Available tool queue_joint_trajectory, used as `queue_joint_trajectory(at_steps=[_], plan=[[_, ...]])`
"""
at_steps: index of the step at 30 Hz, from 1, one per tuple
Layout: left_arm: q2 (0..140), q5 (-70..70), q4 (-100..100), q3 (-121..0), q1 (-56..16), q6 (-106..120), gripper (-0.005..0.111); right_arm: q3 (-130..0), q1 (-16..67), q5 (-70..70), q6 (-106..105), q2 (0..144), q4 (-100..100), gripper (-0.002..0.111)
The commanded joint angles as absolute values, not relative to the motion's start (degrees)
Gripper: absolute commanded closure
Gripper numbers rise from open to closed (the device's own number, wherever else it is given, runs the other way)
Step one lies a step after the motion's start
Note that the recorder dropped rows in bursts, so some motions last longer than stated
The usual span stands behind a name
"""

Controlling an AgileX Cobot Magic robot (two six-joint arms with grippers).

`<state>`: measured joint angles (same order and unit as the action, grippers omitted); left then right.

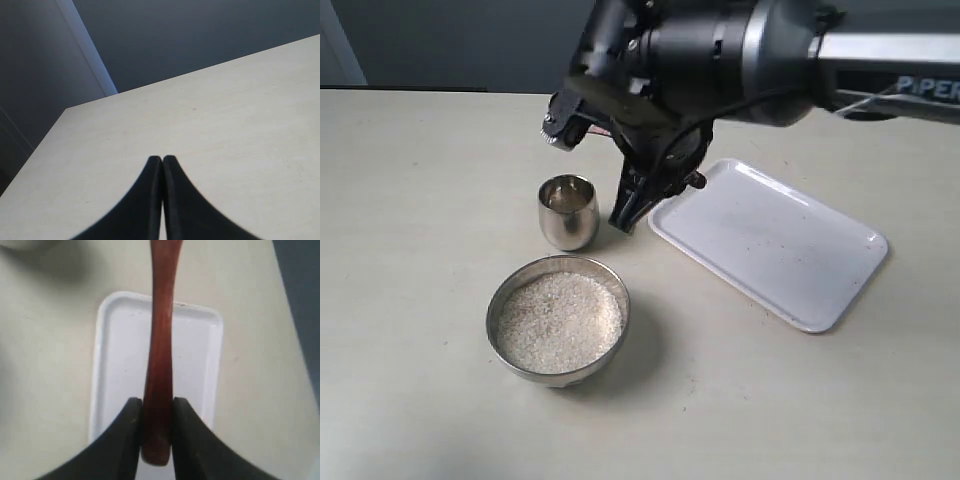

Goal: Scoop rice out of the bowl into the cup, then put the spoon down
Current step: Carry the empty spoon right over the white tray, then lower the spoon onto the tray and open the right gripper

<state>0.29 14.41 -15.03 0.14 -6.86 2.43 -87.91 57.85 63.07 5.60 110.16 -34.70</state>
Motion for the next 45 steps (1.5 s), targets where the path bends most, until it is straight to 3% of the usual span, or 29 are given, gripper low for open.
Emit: queue_joint_trajectory(at_steps=[1,10,28,37,45], plan=[[0.0,13.8,-15.0,0.0,-6.9,2.0,0.106,-87.8,54.6,62.8,5.7,106.9,-22.4,0.109],[0.0,13.8,-15.0,0.0,-6.9,2.0,0.106,-85.9,52.4,64.7,-1.5,103.3,-8.5,0.109],[0.0,13.8,-15.0,0.0,-6.9,2.0,0.106,-53.8,51.5,45.6,1.4,88.9,-5.5,0.109],[0.0,13.8,-15.0,0.0,-6.9,2.0,0.106,-53.6,25.7,40.9,-5.3,93.2,-0.6,0.109],[0.0,13.8,-15.0,0.0,-6.9,2.0,0.106,-65.4,22.8,51.9,-13.3,104.8,5.3,0.109]])
